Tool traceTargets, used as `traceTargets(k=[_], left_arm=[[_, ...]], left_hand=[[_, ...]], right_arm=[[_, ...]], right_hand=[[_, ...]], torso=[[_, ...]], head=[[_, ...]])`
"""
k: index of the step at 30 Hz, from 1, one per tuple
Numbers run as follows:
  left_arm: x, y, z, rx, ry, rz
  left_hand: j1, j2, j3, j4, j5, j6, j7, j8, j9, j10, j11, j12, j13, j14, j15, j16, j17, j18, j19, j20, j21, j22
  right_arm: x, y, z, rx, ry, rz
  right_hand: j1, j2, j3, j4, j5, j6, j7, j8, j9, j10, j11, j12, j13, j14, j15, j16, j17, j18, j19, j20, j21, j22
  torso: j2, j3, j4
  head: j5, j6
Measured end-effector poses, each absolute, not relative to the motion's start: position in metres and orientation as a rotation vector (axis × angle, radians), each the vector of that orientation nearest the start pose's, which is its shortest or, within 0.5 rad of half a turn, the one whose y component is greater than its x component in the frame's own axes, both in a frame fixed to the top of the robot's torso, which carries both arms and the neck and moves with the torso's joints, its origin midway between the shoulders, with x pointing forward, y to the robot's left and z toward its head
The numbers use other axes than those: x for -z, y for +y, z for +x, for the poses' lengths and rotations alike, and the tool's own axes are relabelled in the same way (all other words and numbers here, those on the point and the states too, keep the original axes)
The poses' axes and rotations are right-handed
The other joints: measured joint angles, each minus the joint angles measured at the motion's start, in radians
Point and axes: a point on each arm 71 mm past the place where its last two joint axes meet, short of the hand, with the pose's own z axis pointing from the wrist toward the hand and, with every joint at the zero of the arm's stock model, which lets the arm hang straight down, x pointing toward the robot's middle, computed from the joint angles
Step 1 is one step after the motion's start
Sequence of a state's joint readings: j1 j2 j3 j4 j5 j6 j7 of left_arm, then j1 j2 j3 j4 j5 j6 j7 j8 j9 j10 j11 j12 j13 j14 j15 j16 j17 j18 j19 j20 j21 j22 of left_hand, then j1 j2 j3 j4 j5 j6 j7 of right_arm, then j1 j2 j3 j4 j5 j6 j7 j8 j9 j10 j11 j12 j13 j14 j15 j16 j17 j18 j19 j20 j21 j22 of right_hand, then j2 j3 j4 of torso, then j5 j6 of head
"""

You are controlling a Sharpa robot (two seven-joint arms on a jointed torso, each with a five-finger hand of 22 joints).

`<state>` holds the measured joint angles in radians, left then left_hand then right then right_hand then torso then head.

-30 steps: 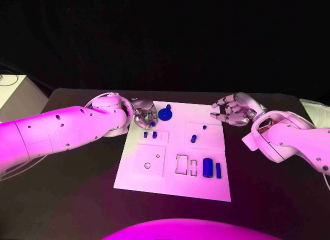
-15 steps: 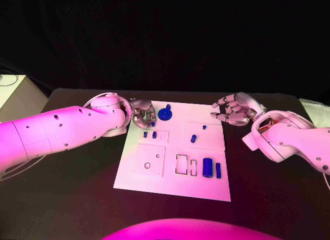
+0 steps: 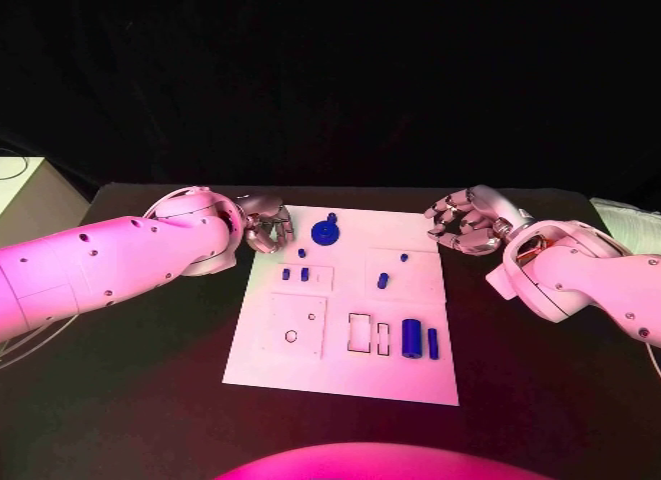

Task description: Assemble the parts on the task board

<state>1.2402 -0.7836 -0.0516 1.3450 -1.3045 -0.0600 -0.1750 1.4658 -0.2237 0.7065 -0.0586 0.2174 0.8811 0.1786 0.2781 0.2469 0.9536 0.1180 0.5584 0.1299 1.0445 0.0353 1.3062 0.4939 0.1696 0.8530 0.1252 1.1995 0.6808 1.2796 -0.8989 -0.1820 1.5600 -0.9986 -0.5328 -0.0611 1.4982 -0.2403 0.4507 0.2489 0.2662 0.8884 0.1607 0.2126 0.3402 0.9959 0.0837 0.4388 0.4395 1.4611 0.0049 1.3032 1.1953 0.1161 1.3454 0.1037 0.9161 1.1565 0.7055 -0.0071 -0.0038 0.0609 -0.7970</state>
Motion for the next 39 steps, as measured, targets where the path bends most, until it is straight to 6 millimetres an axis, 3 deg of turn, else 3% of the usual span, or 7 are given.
traceTargets(k=[5,9,12,16,21,30,39], left_arm=[[0.191,0.25,0.523,0.616,1.932,-0.168],[0.188,0.269,0.52,0.759,1.924,-0.379],[0.186,0.275,0.517,0.88,1.91,-0.504],[0.18,0.275,0.509,1.074,1.876,-0.643],[0.173,0.273,0.501,1.285,1.813,-0.769],[0.166,0.269,0.495,1.473,1.731,-0.862],[0.162,0.266,0.492,1.551,1.698,-0.883]], left_hand=[[0.016,0.0,0.027,-0.025,0.0,-0.005,0.006,-0.006,-0.007,-0.007,0.008,0.015,0.006,-0.026,0.006,-0.043,-0.049,0.0,-0.025,0.004,0.007,0.006],[0.016,0.0,0.042,-0.039,0.0,-0.008,0.022,-0.006,-0.01,-0.06,0.02,0.015,0.002,-0.089,0.019,-0.112,-0.083,0.0,-0.086,0.016,-0.027,-0.01],[-0.004,0.007,0.023,-0.029,0.0,-0.009,0.023,-0.001,-0.011,-0.08,0.027,0.015,-0.006,-0.124,0.026,-0.16,-0.106,0.0,-0.115,0.026,-0.06,-0.03],[-0.045,0.015,-0.059,-0.002,0.0,-0.013,0.026,0.015,-0.01,-0.082,0.025,0.015,-0.013,-0.155,0.04,-0.21,-0.132,0.0,-0.145,0.045,-0.113,-0.061],[-0.054,0.025,-0.133,0.019,0.0,-0.017,0.023,0.031,-0.007,-0.082,0.025,0.015,-0.023,-0.171,0.042,-0.238,-0.148,0.0,-0.146,0.046,-0.18,-0.105],[-0.054,0.025,-0.147,0.027,0.0,-0.017,0.023,0.033,-0.007,-0.082,0.025,0.015,-0.026,-0.171,0.042,-0.238,-0.15,0.0,-0.146,0.046,-0.195,-0.118],[-0.058,0.029,-0.149,0.03,0.0,-0.017,0.023,0.033,-0.007,-0.082,0.025,0.015,-0.027,-0.171,0.042,-0.242,-0.152,0.0,-0.142,0.05,-0.205,-0.123]], right_arm=[[0.188,-0.229,0.481,-0.736,1.63,0.186],[0.189,-0.223,0.482,-0.7,1.62,0.054],[0.191,-0.216,0.481,-0.675,1.619,-0.025],[0.197,-0.207,0.479,-0.634,1.62,-0.117],[0.201,-0.195,0.478,-0.591,1.617,-0.199],[0.209,-0.181,0.475,-0.532,1.637,-0.279],[0.218,-0.176,0.476,-0.448,1.667,-0.32]], right_hand=[[0.007,-0.007,0.038,-0.03,-0.048,0.051,-0.008,0.016,0.007,0.051,-0.004,-0.078,-0.088,0.004,-0.004,0.017,0.022,0.0,0.024,-0.01,0.039,0.03],[-0.003,-0.016,0.053,-0.039,-0.051,0.068,-0.016,0.019,0.009,0.066,-0.007,-0.12,-0.13,0.004,-0.004,0.017,0.019,0.0,0.026,-0.012,0.039,0.034],[-0.007,-0.02,0.056,-0.042,-0.055,0.07,-0.018,0.019,0.009,0.071,-0.006,-0.137,-0.146,0.004,-0.004,0.017,0.017,0.0,0.026,-0.012,0.039,0.034],[-0.018,-0.032,0.062,-0.042,-0.059,0.073,-0.017,0.019,0.009,0.076,-0.004,-0.157,-0.165,0.004,-0.004,0.017,0.016,0.0,0.026,-0.012,0.039,0.034],[-0.025,-0.038,0.064,-0.039,-0.063,0.078,-0.015,0.019,0.008,0.079,0.0,-0.173,-0.181,0.004,-0.004,0.017,0.024,0.0,0.031,-0.015,0.039,0.04],[-0.038,-0.048,0.07,-0.039,-0.063,0.088,-0.016,0.019,0.008,0.086,-0.005,-0.219,-0.223,0.004,-0.004,0.023,0.033,0.0,0.037,-0.016,0.046,0.046],[-0.056,-0.044,0.07,-0.039,-0.063,0.089,-0.009,0.01,0.006,0.079,0.004,-0.244,-0.251,0.004,-0.004,0.023,0.026,0.0,0.041,-0.012,0.036,0.042]], torso=[[0.0,0.0007,-0.0006],[0.001,0.0016,0.0007],[0.001,0.0012,0.0012],[0.002,0.0,0.0012],[0.0,-0.0012,0.0027],[-0.002,-0.0038,0.0034],[0.0,-0.0027,0.0026]], head=[[-0.016,0.007],[-0.029,0.009],[-0.038,0.011],[-0.048,0.012],[-0.057,0.01],[-0.066,0.007],[-0.073,0.006]])
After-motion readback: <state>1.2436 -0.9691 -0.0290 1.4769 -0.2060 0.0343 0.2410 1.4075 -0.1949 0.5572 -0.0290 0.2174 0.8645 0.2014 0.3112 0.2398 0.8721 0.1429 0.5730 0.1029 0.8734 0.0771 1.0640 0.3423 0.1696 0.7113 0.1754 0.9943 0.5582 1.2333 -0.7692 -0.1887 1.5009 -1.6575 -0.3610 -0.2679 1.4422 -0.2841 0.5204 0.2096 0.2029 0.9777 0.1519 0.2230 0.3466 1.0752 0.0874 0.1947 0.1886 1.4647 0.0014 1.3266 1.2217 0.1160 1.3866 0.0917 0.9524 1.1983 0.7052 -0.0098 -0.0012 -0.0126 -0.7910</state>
